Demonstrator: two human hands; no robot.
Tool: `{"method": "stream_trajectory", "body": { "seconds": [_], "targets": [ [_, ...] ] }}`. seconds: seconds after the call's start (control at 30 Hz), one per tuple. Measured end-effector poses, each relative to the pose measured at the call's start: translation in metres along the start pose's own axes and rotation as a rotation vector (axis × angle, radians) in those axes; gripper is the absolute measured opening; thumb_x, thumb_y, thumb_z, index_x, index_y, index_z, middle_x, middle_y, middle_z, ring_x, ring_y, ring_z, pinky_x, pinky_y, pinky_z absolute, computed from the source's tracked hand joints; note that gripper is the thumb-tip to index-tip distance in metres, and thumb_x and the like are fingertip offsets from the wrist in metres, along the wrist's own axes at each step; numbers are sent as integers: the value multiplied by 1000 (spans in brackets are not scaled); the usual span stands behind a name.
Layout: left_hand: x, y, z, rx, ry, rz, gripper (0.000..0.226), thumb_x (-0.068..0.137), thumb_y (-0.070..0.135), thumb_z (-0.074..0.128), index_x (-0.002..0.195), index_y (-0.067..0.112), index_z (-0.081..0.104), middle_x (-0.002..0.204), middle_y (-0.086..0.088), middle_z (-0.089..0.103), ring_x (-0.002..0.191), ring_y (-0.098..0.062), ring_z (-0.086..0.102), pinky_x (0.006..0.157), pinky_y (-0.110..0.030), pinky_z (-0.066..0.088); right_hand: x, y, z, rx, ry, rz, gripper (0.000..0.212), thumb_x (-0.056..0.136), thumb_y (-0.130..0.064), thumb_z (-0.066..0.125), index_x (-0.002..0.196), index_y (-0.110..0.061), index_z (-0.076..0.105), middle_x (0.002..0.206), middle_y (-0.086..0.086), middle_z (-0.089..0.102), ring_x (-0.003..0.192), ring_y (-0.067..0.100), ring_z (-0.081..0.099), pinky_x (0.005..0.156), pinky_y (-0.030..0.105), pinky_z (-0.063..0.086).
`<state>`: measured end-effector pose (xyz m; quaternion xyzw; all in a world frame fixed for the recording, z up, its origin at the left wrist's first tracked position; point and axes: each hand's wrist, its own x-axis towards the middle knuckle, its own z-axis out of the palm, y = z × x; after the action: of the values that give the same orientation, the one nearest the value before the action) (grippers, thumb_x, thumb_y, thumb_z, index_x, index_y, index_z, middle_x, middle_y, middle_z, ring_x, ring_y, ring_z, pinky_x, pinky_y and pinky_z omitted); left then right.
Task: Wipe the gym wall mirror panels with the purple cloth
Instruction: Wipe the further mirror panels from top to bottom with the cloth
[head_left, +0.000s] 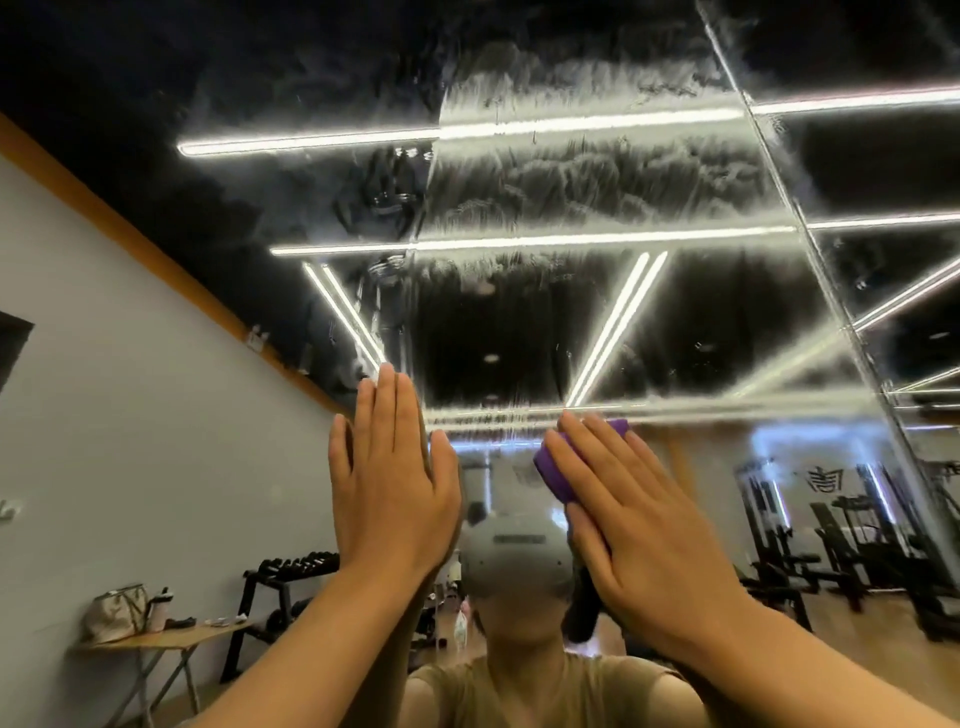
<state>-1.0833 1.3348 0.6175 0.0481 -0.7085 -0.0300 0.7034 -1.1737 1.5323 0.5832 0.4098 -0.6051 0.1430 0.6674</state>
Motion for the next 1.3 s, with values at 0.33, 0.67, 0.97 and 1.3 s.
{"method": "stream_trajectory", "body": {
  "seconds": [0.33,0.67,0.97,1.3],
  "targets": [
    [-1,2,6,17,51,11,70,96,49,6,160,23,1,168,10,-6,152,-2,-13,121,-25,-15,116,36,-17,-33,-27,206,63,100,-35,25,160,-16,23,168,5,17,156,21,11,125,31,-1],
    [-1,-1,9,23,70,30,70,97,49,10,161,20,9,168,7,3,155,-7,-3,125,-33,-6,58,29,-15,-55,-22,91,59,105,-39,29,160,-18,26,167,1,21,156,19,13,126,34,3],
    [0,-1,13,40,74,33,70,98,49,14,161,18,10,168,4,5,155,-12,1,126,-40,1,-41,16,-14,-139,-59,-137,54,106,-39,33,155,-16,38,164,4,31,153,20,26,123,39,19],
    [-1,-1,9,47,69,41,70,97,52,12,161,22,8,168,7,3,155,-7,-3,125,-32,-6,145,69,-25,-70,-82,237,59,106,-38,25,162,-23,14,170,4,11,156,21,5,127,37,0]
  ]
}}
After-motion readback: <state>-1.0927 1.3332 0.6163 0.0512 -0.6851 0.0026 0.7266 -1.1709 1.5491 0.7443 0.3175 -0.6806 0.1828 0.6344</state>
